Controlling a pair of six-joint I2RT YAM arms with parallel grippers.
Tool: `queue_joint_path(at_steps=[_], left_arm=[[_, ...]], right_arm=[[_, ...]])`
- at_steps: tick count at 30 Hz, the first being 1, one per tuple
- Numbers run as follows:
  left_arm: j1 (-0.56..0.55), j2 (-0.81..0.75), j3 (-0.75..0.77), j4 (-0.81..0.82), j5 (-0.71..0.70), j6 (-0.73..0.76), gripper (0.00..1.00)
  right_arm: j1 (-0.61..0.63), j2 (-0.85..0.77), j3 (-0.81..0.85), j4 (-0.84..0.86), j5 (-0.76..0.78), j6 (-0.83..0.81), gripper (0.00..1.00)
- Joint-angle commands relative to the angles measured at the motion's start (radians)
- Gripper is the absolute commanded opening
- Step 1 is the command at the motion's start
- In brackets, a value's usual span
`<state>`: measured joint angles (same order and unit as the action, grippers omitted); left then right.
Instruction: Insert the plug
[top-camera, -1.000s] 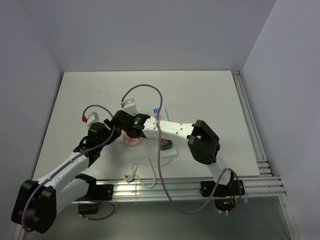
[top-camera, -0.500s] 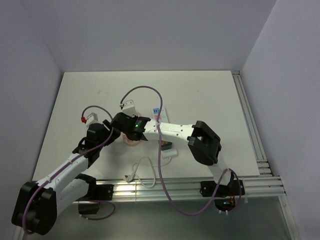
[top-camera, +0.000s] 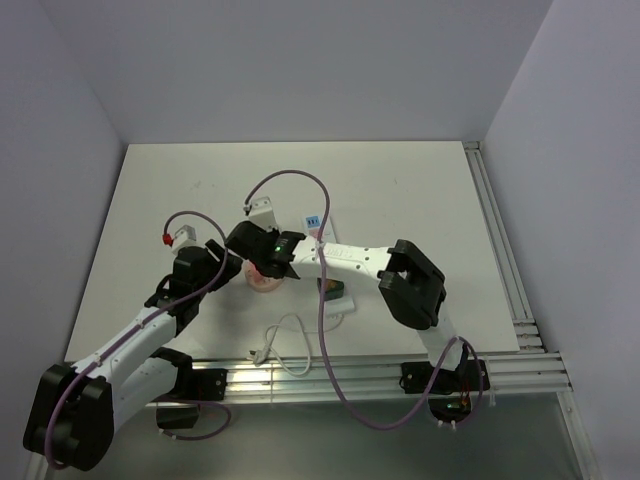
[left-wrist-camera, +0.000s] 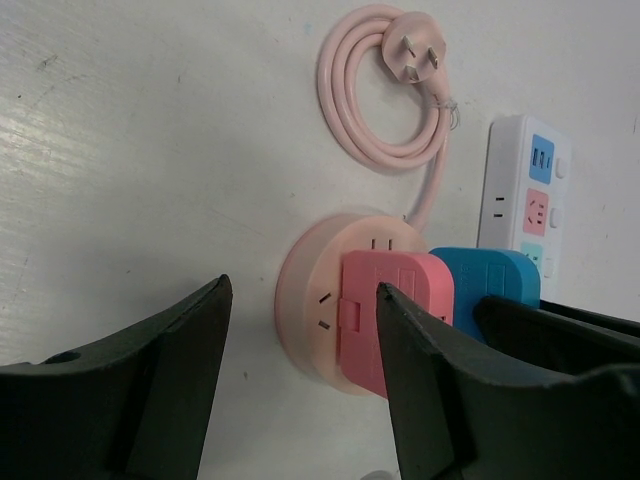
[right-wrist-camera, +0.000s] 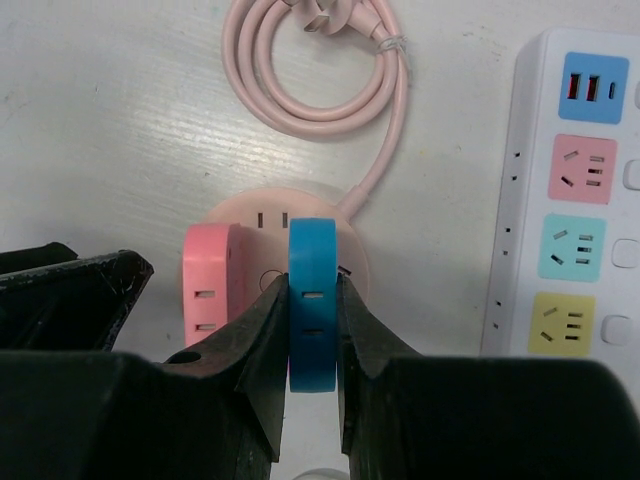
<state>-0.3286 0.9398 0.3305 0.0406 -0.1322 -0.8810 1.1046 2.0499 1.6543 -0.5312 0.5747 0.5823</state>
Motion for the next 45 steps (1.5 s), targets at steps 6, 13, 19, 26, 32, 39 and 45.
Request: queue_joint_path(at_steps=[6,13,19,26,32,39,45], left_arm=[[0.007,-0.016,-0.002,0.03,0.009,0.017,0.64],[0.007,-0.015,-0.002,0.031,0.013,0.017,0.63],[0.007,-0.015,-0.004,0.033,0.013,0.019,0.63],[0.007,-0.021,-0.001,0.028,0.016,0.025,0.61],[0.007,-0.128,-0.033,0.082,0.095,0.05,0.65],[0.007,-0.286,-0.053,0.149,0.233,0.043,0.69],[0.007,-0.36,-0.016,0.165,0.336,0.047,0.8]], right_arm=[[-0.04,-0.057,-0.088,0.019,-0.036,0.011,0.0],[-0.043,-0.074,-0.111,0.028,-0.049,0.016,0.0],[-0.045,-0.083,-0.108,0.028,-0.059,0.019,0.0],[-0.045,-0.102,-0.096,0.013,-0.042,0.014,0.0],[-0.057,-0.212,-0.149,0.045,-0.073,0.013,0.0],[-0.098,-0.44,-0.312,0.204,-0.281,-0.015,0.0],[-0.143,-0.576,-0.401,0.295,-0.438,-0.022,0.0]])
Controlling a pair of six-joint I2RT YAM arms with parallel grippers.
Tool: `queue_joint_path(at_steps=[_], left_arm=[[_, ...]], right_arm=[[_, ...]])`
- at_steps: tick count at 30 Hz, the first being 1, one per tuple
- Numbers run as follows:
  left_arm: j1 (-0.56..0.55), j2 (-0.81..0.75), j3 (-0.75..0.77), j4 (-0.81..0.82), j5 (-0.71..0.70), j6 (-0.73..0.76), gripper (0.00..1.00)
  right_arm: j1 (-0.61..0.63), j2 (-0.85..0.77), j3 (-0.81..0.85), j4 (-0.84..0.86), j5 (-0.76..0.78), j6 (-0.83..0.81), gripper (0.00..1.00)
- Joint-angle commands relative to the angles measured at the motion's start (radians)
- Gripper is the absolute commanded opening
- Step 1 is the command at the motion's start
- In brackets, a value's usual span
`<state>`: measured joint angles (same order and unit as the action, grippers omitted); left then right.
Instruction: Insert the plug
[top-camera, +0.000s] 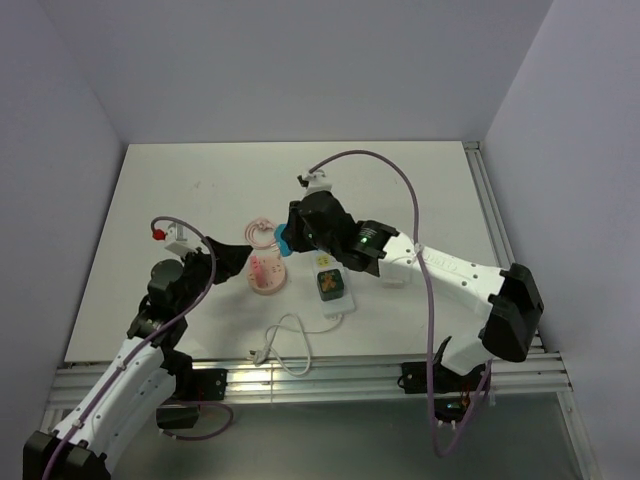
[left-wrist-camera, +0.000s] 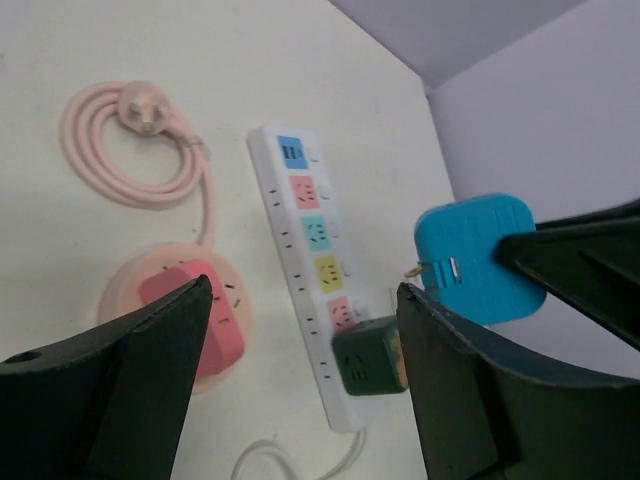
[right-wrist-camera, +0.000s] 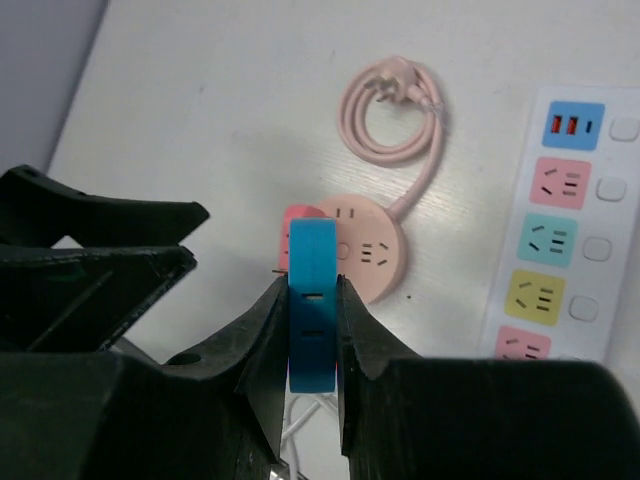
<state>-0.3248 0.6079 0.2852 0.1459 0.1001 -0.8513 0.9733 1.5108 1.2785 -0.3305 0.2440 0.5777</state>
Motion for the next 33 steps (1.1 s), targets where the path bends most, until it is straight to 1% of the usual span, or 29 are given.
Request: queue_joint_path(at_steps=[1,3,4,6,10,13,14,16,22,27,30,32,33], left_arm=[[0.003,-0.034,0.041,0.064,0.122,0.017,0.8],[0.003,-0.048,0.049,0.093,0.182,0.003,0.83],[0.003,-0.049,0.049,0.136,0.209,-0.005,0.83],[0.003,-0.051,0.049,0.165,0.268,-0.035,0.83],[0.003,-0.069,0.04,0.216,0.312,-0.057,0.83],[0.003,-0.065,0.042,0.234,0.341,-0.063,0.78],[0.003,-0.056,0.04,0.247,0.355,-0.069,0.74],[0.003,-0.046,0.034,0.277,0.375,-0.077,0.7],[0.004,-0.048,0.017,0.293,0.38,-0.095,0.7],[0.003,-0.033,0.031,0.314,0.42,-0.106,0.7],[0.003,-0.023,0.029,0.339,0.435,-0.117,0.68],[0.003,-0.02,0.026,0.351,0.438,-0.123,0.63],[0.003,-0.019,0.023,0.354,0.44,-0.124,0.62]], right_arm=[[-0.013,-0.05,-0.028,0.1,-0.129,-0.018,0.0],[-0.016,-0.061,-0.039,0.125,-0.178,-0.013,0.0],[-0.019,-0.072,-0.048,0.143,-0.195,-0.009,0.0],[-0.022,-0.083,-0.059,0.162,-0.239,-0.003,0.0],[-0.031,-0.118,-0.108,0.226,-0.31,0.03,0.0],[-0.039,-0.126,-0.125,0.254,-0.351,0.05,0.0],[-0.041,-0.126,-0.13,0.261,-0.362,0.054,0.0],[-0.051,-0.13,-0.146,0.295,-0.394,0.079,0.0],[-0.084,-0.144,-0.188,0.383,-0.485,0.139,0.0],[-0.116,-0.15,-0.228,0.453,-0.555,0.197,0.0],[-0.139,-0.156,-0.241,0.501,-0.588,0.224,0.0],[-0.143,-0.162,-0.245,0.504,-0.58,0.225,0.0],[-0.143,-0.169,-0.251,0.508,-0.578,0.228,0.0]])
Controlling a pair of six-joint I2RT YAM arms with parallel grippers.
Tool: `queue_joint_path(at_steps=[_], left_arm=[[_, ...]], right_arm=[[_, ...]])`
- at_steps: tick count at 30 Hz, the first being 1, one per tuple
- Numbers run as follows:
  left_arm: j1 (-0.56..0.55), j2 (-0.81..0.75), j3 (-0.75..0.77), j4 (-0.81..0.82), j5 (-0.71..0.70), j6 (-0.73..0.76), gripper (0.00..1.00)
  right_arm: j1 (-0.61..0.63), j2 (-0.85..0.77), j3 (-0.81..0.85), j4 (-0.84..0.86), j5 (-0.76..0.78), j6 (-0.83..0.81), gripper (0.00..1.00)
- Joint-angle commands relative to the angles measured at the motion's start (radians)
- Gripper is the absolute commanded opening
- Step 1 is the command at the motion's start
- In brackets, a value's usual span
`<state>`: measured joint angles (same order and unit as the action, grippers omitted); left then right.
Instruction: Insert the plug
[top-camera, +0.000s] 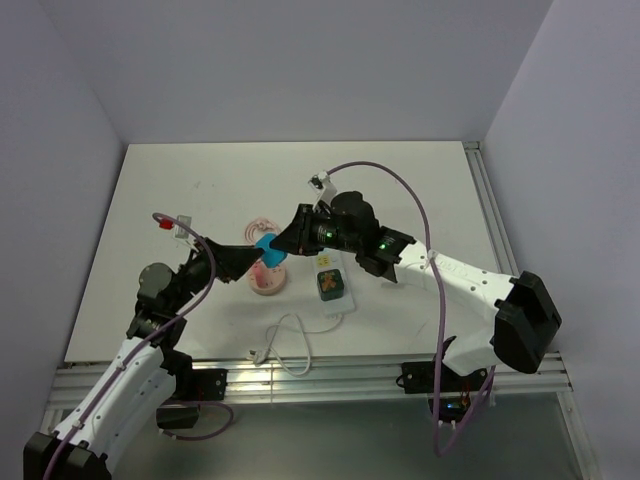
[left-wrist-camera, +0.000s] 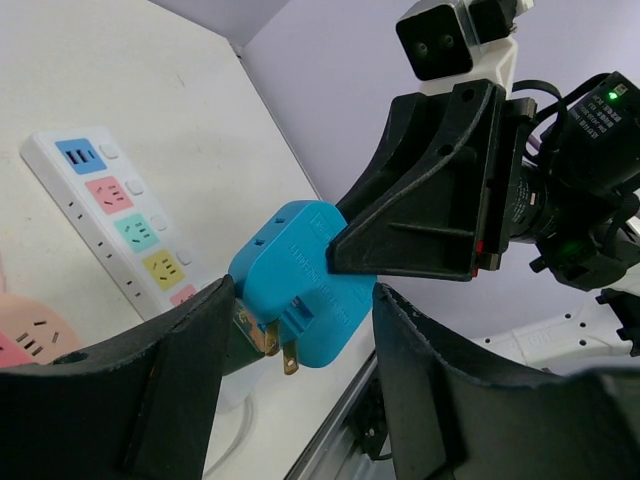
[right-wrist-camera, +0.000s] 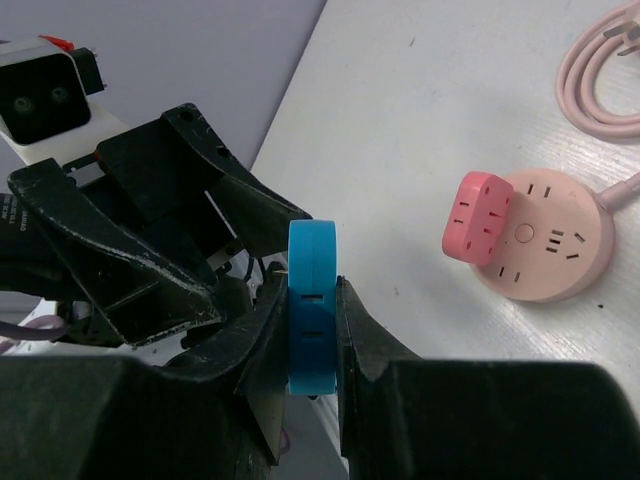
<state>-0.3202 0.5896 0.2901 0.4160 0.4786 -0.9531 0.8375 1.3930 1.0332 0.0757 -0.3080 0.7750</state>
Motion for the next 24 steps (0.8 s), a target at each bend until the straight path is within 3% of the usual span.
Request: queue_joint_path(at_steps=[1,15,19,21,24], left_arm=[[-0.002,0.007,0.017,0.087,0.066,-0.027,0.62],[-0.002,0.07,-0.011,0.127,0.077,-0.029,0.61],[-0.002,0.079,-0.029,0.155,0.08,-0.045,0.66],[-0.002,0.087,-0.031,0.17,0.086,-0.049,0.65],[-0.002,0.081,-0.026,0.169,0.084,-0.047,0.52]], right_arm=[[-0.009,-0.051,-0.005,0.114,-0.032,0.033,0.0],[-0.021,-0.046,0.001,0.159,-0.08,0.069,0.0],[-0.025,-0.048,-0.001,0.159,-0.082,0.07,0.0],[-0.025,-0.048,-0.002,0.159,-0.082,0.07,0.0],[-0.026,-0.048,-0.005,0.165,-0.088,0.073,0.0]])
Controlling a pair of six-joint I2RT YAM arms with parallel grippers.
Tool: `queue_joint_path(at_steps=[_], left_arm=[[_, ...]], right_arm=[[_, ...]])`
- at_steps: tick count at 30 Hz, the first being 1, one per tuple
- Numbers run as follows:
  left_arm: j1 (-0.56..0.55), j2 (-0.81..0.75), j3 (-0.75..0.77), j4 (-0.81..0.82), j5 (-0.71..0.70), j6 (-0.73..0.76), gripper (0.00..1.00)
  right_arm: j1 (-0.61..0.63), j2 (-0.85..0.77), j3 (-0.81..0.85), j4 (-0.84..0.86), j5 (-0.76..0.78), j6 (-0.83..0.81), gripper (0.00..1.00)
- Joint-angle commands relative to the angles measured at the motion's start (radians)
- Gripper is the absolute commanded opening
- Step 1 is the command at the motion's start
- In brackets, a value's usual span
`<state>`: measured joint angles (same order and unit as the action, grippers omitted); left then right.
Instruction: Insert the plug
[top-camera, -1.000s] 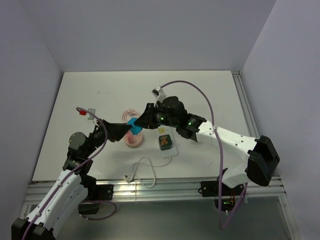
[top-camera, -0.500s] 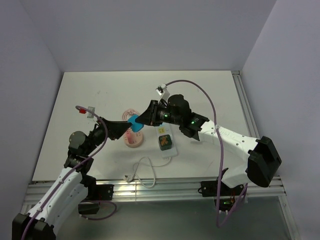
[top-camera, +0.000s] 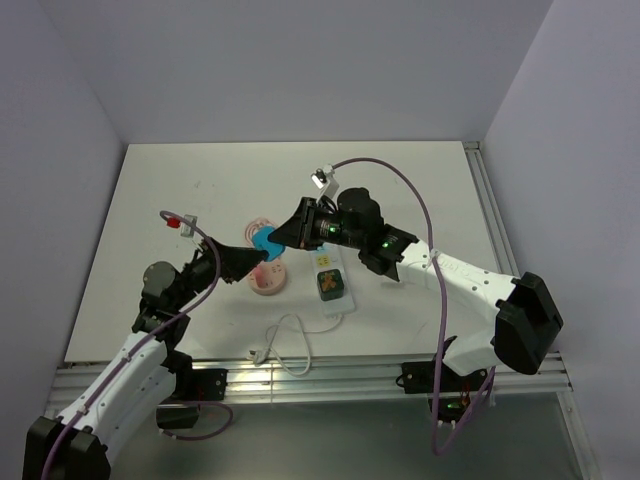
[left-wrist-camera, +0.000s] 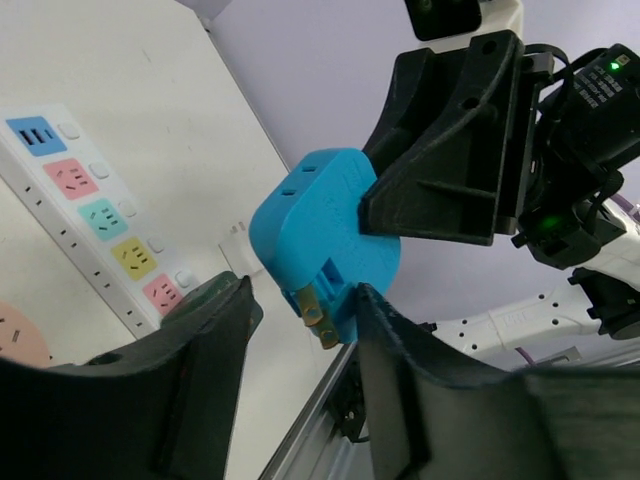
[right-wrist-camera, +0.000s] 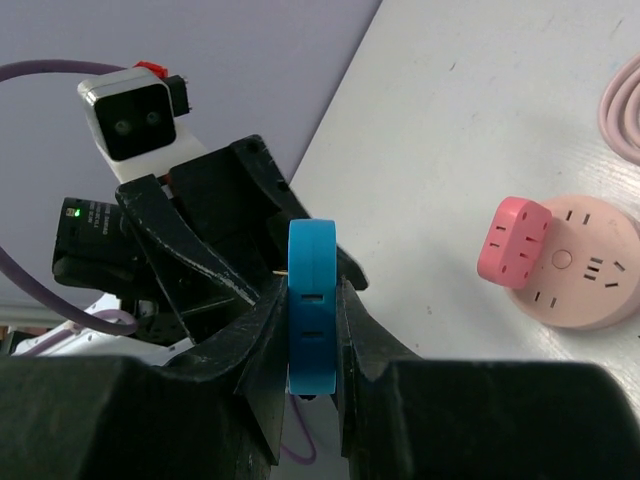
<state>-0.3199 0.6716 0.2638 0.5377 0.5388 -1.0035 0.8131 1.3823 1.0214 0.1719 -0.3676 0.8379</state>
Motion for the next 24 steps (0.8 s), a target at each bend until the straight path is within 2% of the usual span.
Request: queue_joint_path(at_steps=[1,3,6,7,9,10,20,22,24], left_arm=[[-0.002,-0.007,0.003,0.042,0.02,0.008,0.49],[-0.002,-0.018,0.008,0.039,0.016,0.013,0.43],[-0.002,-0.038,0.009,0.042,0.006,0.019,0.29],[-0.002,-0.049,0.008,0.042,-0.003,0.019,0.19],[-0.002,-0.066,0.002,0.044,-0.01,0.017,0.1],[-0.002,-0.084,0.0,0.047,-0.01,0.017,0.0],[-0.002,-0.15,-0.001,0.076,0.021,0.02,0.01],[-0.002,-0.147,-0.005,0.073,0.023,0.022,0.06],[-0.002,-0.145,-0.018,0.091,0.026,0.01,0.18]], right_arm=[[-0.002,-0.037,0.005,0.074,-0.031,0.012,0.0],[-0.003,-0.034,0.002,0.083,-0.042,0.02,0.0],[-0.003,-0.032,-0.007,0.11,-0.063,0.038,0.0],[-0.005,-0.035,-0.01,0.115,-0.068,0.043,0.0],[-0.012,-0.038,-0.021,0.13,-0.08,0.058,0.0],[-0.017,-0.04,-0.026,0.149,-0.097,0.064,0.0],[-0.048,-0.022,-0.07,0.287,-0.204,0.159,0.0],[-0.051,-0.022,-0.075,0.316,-0.217,0.179,0.0],[-0.057,-0.022,-0.08,0.331,-0.231,0.19,0.0]])
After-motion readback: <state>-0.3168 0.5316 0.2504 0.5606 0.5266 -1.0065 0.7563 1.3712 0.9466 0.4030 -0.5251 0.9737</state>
